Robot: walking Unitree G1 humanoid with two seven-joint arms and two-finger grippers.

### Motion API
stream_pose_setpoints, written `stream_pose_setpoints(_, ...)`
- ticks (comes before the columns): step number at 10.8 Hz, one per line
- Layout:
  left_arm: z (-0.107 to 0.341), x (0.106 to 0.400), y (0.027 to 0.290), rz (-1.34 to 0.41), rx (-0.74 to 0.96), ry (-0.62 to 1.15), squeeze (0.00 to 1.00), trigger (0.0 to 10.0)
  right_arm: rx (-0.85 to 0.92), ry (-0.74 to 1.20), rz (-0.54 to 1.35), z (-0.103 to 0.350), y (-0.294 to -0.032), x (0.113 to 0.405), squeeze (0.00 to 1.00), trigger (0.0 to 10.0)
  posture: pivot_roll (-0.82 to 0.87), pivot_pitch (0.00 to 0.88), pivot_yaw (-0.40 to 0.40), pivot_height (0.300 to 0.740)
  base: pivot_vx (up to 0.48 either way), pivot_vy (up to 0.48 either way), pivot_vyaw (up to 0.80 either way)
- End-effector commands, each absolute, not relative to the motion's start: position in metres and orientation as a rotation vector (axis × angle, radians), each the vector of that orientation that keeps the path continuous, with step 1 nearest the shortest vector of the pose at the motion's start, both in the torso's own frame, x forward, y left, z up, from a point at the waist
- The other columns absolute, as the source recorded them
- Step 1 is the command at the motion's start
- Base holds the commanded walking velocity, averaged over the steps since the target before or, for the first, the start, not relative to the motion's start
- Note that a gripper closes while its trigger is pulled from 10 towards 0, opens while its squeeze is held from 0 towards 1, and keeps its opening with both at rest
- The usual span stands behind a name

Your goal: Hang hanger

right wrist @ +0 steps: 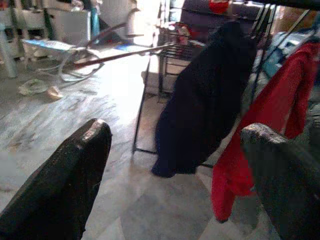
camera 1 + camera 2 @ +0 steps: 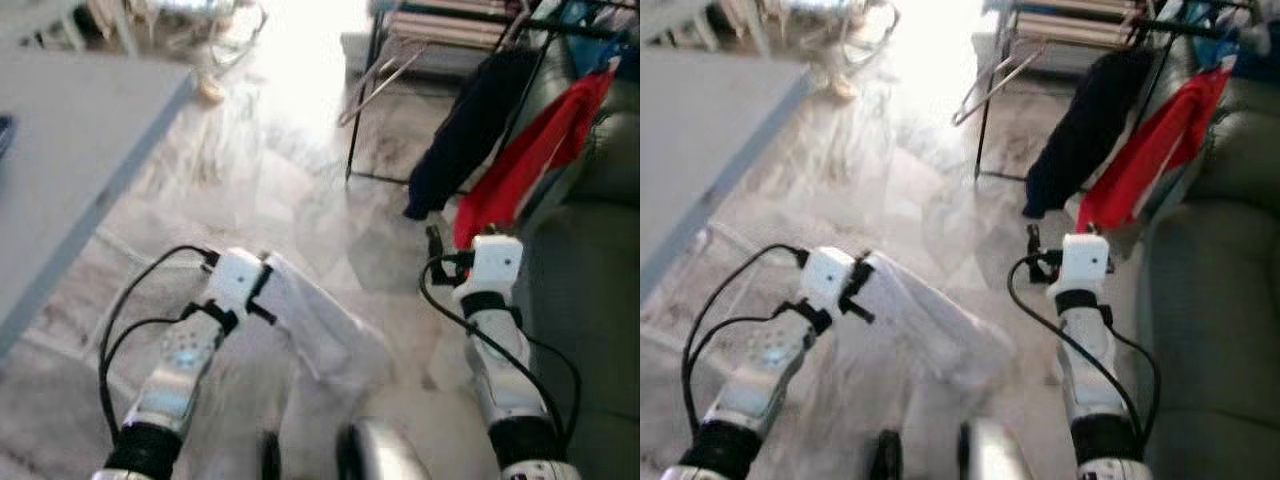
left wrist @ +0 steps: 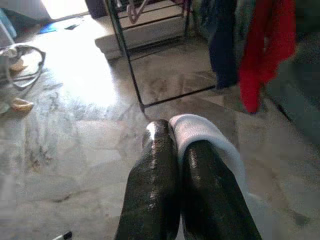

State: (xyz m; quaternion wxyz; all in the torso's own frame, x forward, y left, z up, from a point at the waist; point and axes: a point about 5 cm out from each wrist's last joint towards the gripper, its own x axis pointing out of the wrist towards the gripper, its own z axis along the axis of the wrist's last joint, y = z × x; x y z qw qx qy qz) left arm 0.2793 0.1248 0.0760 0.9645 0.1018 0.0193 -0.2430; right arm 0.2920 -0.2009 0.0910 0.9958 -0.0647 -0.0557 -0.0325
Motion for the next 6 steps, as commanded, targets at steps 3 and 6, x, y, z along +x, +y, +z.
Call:
stream_pose_setpoints(3, 0.078, 0.283, 0.141, -0.327, 0.279, -0.011, 0.00, 10.0, -0.107, -0.110, -0.066, 0.088, -0.199, 0.290, 0.00, 10.0, -0.01, 0.131, -0.022, 0.740, 0.205, 0.388, 0.00)
stream_pose_setpoints(6, 0.069, 0.262, 0.179, -0.008, 0.263, -0.030, 0.00, 10.0, -0.035, -0.093, 0.021, 0.078, -0.195, 0.274, 0.00, 10.0, -0.01, 0.137, -0.020, 0.740, 0.000, 0.000, 0.00)
